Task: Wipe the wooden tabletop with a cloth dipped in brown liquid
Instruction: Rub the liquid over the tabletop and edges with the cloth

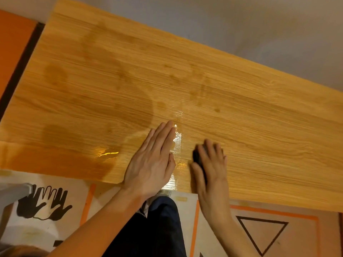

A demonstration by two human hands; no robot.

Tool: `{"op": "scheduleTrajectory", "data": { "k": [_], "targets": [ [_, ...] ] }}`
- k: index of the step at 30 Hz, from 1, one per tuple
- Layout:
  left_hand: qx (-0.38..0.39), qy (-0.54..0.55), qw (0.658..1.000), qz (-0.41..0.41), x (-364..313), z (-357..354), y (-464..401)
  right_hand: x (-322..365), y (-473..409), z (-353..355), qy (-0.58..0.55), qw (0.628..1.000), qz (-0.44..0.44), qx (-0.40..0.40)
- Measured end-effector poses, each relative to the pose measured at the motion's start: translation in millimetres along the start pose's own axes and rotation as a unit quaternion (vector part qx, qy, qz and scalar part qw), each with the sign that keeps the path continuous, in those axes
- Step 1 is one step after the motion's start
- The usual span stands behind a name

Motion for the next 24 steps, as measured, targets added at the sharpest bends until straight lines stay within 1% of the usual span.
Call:
{"op": "scheduleTrajectory", "data": {
  "k": [2, 3, 6, 8, 10, 12, 15, 17, 20, 22, 23, 24],
  "targets": [
    [-0.003, 0.004, 1.000, 0.000, -1, 0, -1, 0, -10, 0, 0.021, 0.998, 0.049, 0.021],
    [-0.007, 0.011, 1.000, -0.002, 0, 1, 0, 0, -29, 2, 0.025, 0.998, 0.052, 0.020],
    [-0.020, 0.059, 0.998, -0.011, 5, 6, -3, 4, -105, 7, 0.010, 1.000, 0.018, -0.016],
    [-0.028, 0.080, 0.996, 0.004, 18, 13, -19, 4, -151, 8, 0.006, 0.999, -0.006, -0.040],
    [-0.023, 0.056, 0.997, 0.040, 41, 21, -47, 5, -184, 7, 0.007, 0.998, -0.016, -0.053],
    [-0.035, 0.023, 0.997, 0.058, 65, 26, -76, 5, -201, 8, 0.008, 0.998, -0.017, -0.065],
    [-0.034, -0.008, 0.997, 0.073, 87, 24, -100, 11, -184, 9, -0.026, 0.997, -0.011, -0.067],
    [-0.022, -0.037, 0.996, 0.074, 90, 21, -102, 18, -146, 6, -0.035, 0.998, 0.032, -0.034],
    [-0.043, -0.048, 0.996, 0.064, 89, 21, -104, 18, -101, 2, 0.005, 0.989, 0.136, 0.051],
    [-0.059, -0.034, 0.995, 0.070, 89, 22, -106, 14, -118, 6, 0.024, 0.978, 0.183, 0.092],
    [-0.059, -0.023, 0.995, 0.077, 90, 23, -107, 16, -138, 8, 0.025, 0.978, 0.183, 0.099],
    [-0.054, -0.012, 0.995, 0.084, 90, 24, -108, 18, -164, 9, 0.022, 0.981, 0.172, 0.088]
  ]
}}
Point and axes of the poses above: each hand's wrist, its own y-axis away from the middle knuckle, its own z-axis out of the back of the hand, x = y × z, the point moved 2 cm from there along -y, towards the middle knuckle, and after that the axes turned 11 degrees about -z, right-handed, at the moved point
